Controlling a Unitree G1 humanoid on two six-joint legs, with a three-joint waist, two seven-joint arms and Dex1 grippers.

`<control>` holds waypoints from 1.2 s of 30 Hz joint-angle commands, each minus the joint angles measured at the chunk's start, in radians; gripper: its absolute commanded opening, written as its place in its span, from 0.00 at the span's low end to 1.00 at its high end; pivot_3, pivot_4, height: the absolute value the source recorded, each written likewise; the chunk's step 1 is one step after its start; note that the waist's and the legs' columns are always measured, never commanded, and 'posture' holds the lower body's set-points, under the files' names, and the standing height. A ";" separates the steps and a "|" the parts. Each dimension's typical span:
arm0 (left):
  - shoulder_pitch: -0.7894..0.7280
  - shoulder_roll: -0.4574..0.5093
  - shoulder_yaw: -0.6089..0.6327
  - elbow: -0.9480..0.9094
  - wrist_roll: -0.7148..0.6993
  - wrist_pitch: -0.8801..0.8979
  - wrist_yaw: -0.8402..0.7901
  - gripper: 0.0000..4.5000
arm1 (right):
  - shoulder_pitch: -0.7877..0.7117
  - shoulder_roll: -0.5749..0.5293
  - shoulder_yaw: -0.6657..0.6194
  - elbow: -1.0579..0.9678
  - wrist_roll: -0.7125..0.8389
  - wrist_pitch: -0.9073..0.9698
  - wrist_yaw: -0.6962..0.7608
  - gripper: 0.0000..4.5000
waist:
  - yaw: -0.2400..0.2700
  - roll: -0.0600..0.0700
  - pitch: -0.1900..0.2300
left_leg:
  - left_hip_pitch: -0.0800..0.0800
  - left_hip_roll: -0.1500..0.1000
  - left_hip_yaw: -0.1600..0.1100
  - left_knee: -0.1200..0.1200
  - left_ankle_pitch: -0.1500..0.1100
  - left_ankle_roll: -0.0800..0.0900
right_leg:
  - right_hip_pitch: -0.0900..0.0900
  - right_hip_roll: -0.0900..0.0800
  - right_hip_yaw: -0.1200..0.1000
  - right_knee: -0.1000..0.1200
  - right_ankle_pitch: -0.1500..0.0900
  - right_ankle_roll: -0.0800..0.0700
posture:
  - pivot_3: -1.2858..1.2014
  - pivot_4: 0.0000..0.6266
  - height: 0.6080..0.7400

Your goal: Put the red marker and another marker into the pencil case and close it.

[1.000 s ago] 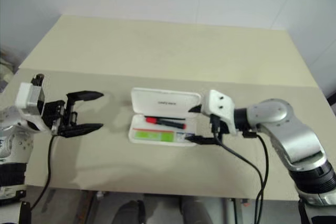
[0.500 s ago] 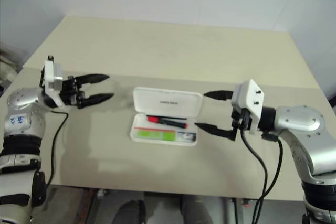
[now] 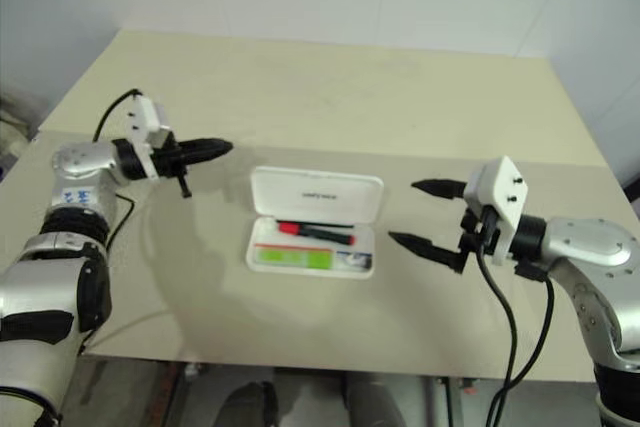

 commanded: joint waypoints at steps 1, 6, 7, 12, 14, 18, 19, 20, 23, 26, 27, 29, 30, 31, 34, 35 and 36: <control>-0.055 -0.044 0.002 0.031 0.031 -0.025 0.042 0.00 | -0.033 0.050 -0.091 -0.060 0.155 0.038 -0.076 1.00 | 0.002 0.000 0.000 | 0.000 0.000 0.000 0.000 0.000 0.000 | 0.000 0.000 0.000 0.000 0.000 0.000 | 0.52 0.24 1.00; -0.089 -0.099 0.012 0.063 0.061 -0.006 0.125 0.00 | 0.061 0.034 -0.132 -0.095 0.160 0.020 -0.076 1.00 | 0.007 0.000 0.000 | -0.001 0.000 0.000 -0.001 0.000 0.000 | 0.000 0.000 0.000 -0.001 0.000 0.000 | 0.52 0.24 1.00; -0.098 -0.112 0.016 0.068 0.060 0.005 0.130 0.00 | 0.080 0.029 -0.141 -0.096 0.153 0.014 -0.075 1.00 | 0.008 0.000 0.000 | -0.001 0.000 0.000 -0.001 0.000 0.000 | 0.000 0.000 0.000 -0.001 0.000 0.000 | 0.52 0.24 1.00; -0.134 -0.164 0.080 0.073 0.003 0.079 0.012 0.00 | 0.124 0.015 -0.170 -0.107 0.155 0.003 -0.082 1.00 | 0.009 0.000 0.000 | -0.001 -0.001 0.000 0.001 0.000 -0.001 | 0.000 0.000 0.000 0.000 0.001 0.002 | 0.52 0.24 1.00; -0.144 -0.171 0.082 0.074 0.005 0.132 -0.060 0.00 | 0.160 0.006 -0.199 -0.110 0.157 0.002 -0.067 1.00 | 0.008 0.000 0.000 | -0.001 -0.001 -0.001 0.001 0.000 -0.001 | 0.000 0.000 0.000 0.000 0.001 0.002 | 0.52 0.24 1.00; -0.148 -0.164 0.049 0.078 0.050 0.186 -0.132 0.00 | 0.227 -0.013 -0.249 -0.094 0.156 -0.018 -0.017 1.00 | 0.004 0.000 0.000 | -0.001 -0.001 -0.001 0.000 0.001 -0.001 | 0.000 0.001 0.001 0.000 0.001 0.002 | 0.52 0.24 1.00; -0.151 -0.161 0.038 0.080 0.062 0.205 -0.148 0.00 | 0.251 -0.020 -0.272 -0.081 0.153 -0.029 0.007 1.00 | 0.004 0.000 0.000 | -0.001 -0.001 -0.001 0.000 0.001 -0.001 | 0.000 0.001 0.001 0.000 0.001 0.002 | 0.52 0.24 1.00; -0.153 -0.160 0.033 0.081 0.068 0.221 -0.164 0.00 | 0.272 -0.022 -0.295 -0.066 0.153 -0.044 0.032 1.00 | 0.005 0.000 0.000 | -0.001 -0.001 -0.001 0.000 0.001 -0.001 | 0.000 0.001 0.001 0.000 0.001 0.002 | 0.52 0.24 1.00; -0.156 -0.156 0.010 0.082 0.099 0.246 -0.197 0.00 | 0.319 -0.033 -0.347 -0.008 0.143 -0.094 0.109 1.00 | 0.005 0.000 0.000 | -0.001 -0.001 -0.002 0.000 0.001 -0.001 | 0.001 0.001 0.000 -0.001 0.001 0.002 | 0.52 0.24 1.00; -0.155 -0.154 -0.010 0.082 0.125 0.253 -0.210 0.00 | 0.324 -0.043 -0.364 0.048 0.119 -0.137 0.140 1.00 | 0.002 0.000 0.000 | -0.001 -0.001 -0.002 0.001 0.001 -0.001 | 0.001 0.001 0.001 0.000 0.001 0.002 | 0.52 0.24 1.00; -0.156 -0.156 -0.011 0.082 0.127 0.254 -0.212 0.00 | 0.321 -0.045 -0.366 0.059 0.115 -0.146 0.141 1.00 | 0.002 0.000 0.000 | -0.001 -0.001 -0.002 0.001 0.001 -0.001 | 0.001 0.001 0.001 0.000 0.001 0.002 | 0.52 0.24 1.00; -0.161 -0.161 -0.004 0.079 0.119 0.258 -0.227 0.00 | 0.308 -0.047 -0.361 0.066 0.111 -0.153 0.133 1.00 | 0.000 0.000 0.000 | -0.001 -0.001 -0.002 0.001 0.001 -0.001 | 0.001 0.001 0.001 0.000 0.001 0.002 | 0.52 0.24 1.00; -0.164 -0.163 -0.002 0.078 0.115 0.264 -0.236 0.00 | 0.305 -0.048 -0.358 0.066 0.112 -0.154 0.131 1.00 | 0.000 0.000 0.000 | 0.000 -0.001 -0.002 0.001 0.001 -0.001 | 0.001 0.001 0.001 0.001 0.001 0.002 | 0.52 0.24 1.00; -0.166 -0.163 -0.002 0.076 0.113 0.268 -0.252 0.00 | 0.304 -0.048 -0.356 0.066 0.112 -0.155 0.130 1.00 | 0.000 0.000 0.000 | 0.000 -0.001 -0.002 0.001 0.001 -0.001 | 0.001 0.001 0.001 0.001 0.001 0.002 | 0.52 0.24 1.00; -0.166 -0.161 -0.017 0.069 0.123 0.261 -0.307 0.00 | 0.303 -0.049 -0.355 0.068 0.115 -0.158 0.136 1.00 | 0.001 0.000 0.000 | -0.001 -0.001 -0.002 0.000 0.001 -0.001 | 0.001 0.001 0.001 0.000 0.001 0.002 | 0.52 0.24 1.00; -0.167 -0.159 -0.021 0.067 0.124 0.261 -0.328 0.00 | 0.301 -0.049 -0.353 0.068 0.116 -0.159 0.135 1.00 | 0.002 0.000 0.000 | -0.001 -0.001 -0.002 0.000 0.001 -0.001 | 0.001 0.001 0.001 0.000 0.001 0.002 | 0.52 0.24 1.00; -0.169 -0.159 -0.029 0.061 0.121 0.253 -0.355 0.00 | 0.302 -0.054 -0.351 0.073 0.112 -0.158 0.140 1.00 | 0.002 0.000 0.000 | -0.001 -0.001 -0.002 0.000 0.001 -0.001 | 0.001 0.001 0.001 0.000 0.001 0.002 | 0.52 0.24 1.00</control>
